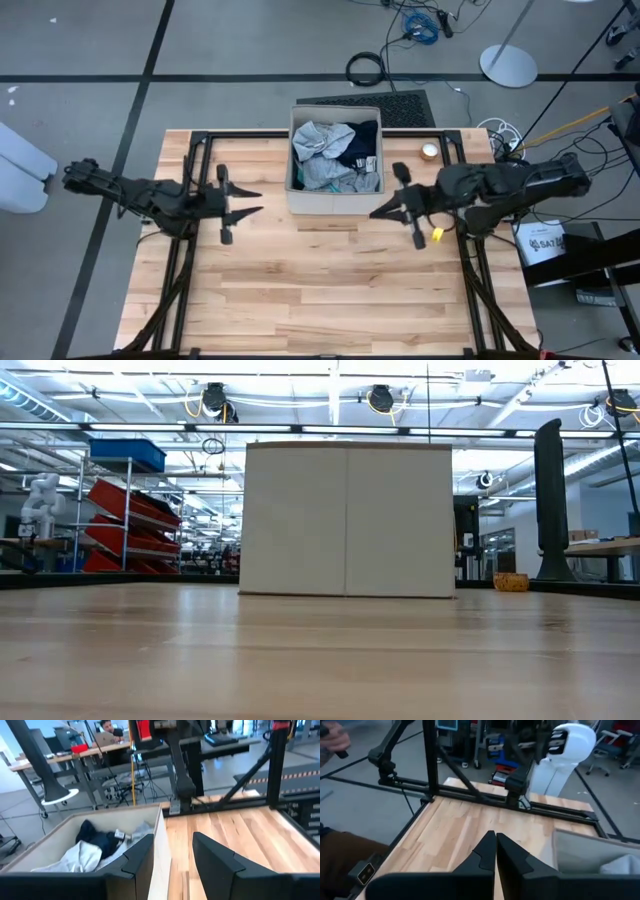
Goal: Sort clothes
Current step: Return to Home Position
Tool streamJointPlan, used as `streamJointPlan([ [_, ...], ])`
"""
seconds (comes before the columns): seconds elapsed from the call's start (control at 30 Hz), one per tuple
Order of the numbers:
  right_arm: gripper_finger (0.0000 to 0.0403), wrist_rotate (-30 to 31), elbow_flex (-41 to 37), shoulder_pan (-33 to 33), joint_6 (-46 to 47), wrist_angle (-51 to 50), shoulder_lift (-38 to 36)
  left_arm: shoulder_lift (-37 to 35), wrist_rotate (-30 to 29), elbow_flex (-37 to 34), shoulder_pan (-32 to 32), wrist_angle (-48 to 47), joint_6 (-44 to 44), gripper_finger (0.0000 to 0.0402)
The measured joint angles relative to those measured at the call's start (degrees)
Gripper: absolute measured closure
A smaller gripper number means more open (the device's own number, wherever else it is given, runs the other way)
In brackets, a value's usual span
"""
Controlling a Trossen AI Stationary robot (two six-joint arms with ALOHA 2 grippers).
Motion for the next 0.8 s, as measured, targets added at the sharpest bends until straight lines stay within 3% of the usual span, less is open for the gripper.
streamJointPlan([
  [0.43, 0.0403, -0.1, -1.5, -5.7, -0.1, -5.1, -5.5, -6.7, 0.2, -0.6, 0.0, -10.4, -1.0, 0.0256],
  [0.8, 0.0403, -0.8, -16.6, -11.5, 1.4, 3.0, -13.3, -20.0, 1.0, -11.6, 0.0, -9.0, -5.2, 0.0256],
])
